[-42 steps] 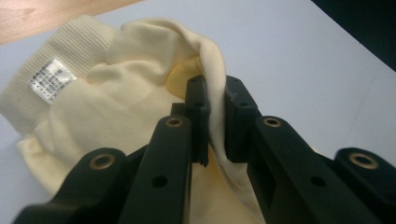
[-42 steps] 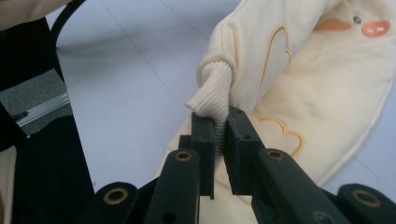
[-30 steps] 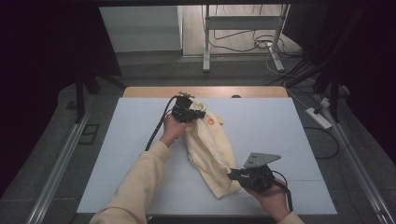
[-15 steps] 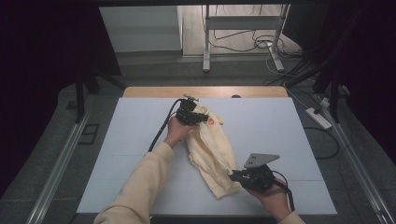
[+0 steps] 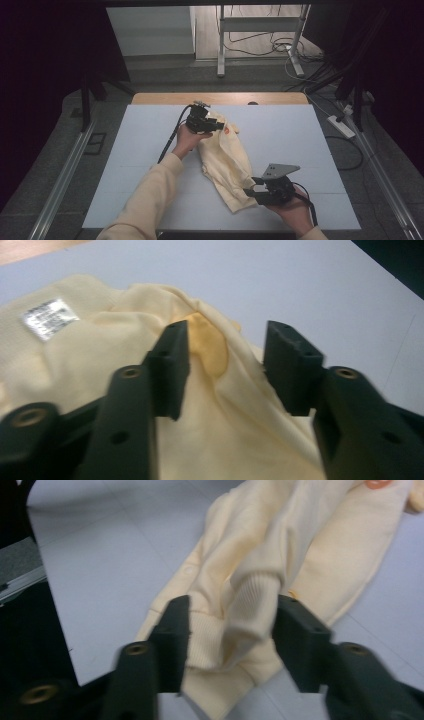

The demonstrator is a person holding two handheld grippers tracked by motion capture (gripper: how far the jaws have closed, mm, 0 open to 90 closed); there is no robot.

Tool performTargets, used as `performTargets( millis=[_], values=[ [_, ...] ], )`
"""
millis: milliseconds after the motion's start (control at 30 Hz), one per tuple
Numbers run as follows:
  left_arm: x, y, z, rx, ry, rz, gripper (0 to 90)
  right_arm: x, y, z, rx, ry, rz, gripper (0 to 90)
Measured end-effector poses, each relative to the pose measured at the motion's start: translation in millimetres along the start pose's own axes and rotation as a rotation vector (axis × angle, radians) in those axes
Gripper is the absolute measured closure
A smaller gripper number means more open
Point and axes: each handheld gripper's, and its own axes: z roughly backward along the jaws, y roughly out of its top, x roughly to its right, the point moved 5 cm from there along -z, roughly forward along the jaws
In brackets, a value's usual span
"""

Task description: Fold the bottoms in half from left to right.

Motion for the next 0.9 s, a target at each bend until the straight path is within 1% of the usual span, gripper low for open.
performTargets(
  millis=[67,133,267,400,467,567,633,700,833,900],
  values=[
    [0.3,-2.6,6.5,0.006,0.000,-0.014,42.0,3.3,0.0,1.3,0.004,-0.007,-0.019,43.2],
    [0.9,-5.7,12.6,0.009,0.011,-0.028,37.8,6.3,1.0,2.6,0.012,-0.020,-0.029,39.1],
    [1.6,-11.9,24.1,0.025,0.022,-0.044,34.2,10.4,5.5,5.2,0.033,-0.038,-0.034,37.8],
    [2.7,-18.6,32.8,0.027,0.029,-0.060,33.4,12.8,8.6,3.8,0.038,-0.041,-0.040,37.8],
    [3.6,-22.5,36.5,0.026,0.035,-0.069,33.3,14.4,9.3,1.7,0.032,-0.043,-0.041,37.8],
    [5.7,-27.7,40.9,0.030,0.031,-0.073,33.1,16.8,10.0,-1.2,0.028,-0.048,-0.037,37.9],
    [8.2,-31.9,43.5,0.031,0.017,-0.071,32.5,18.4,10.5,-2.8,0.025,-0.052,-0.037,37.9],
    [9.9,-34.9,45.5,0.029,0.016,-0.079,32.3,20.1,11.3,-4.1,0.023,-0.050,-0.034,39.1],
    [12.9,-39.9,50.5,0.029,0.019,-0.090,32.1,21.2,13.8,-6.6,0.022,-0.046,-0.037,39.1],
    [13.9,-42.1,52.9,0.026,0.028,-0.097,32.1,21.4,15.1,-9.0,0.017,-0.046,-0.035,39.2]
  ],
)
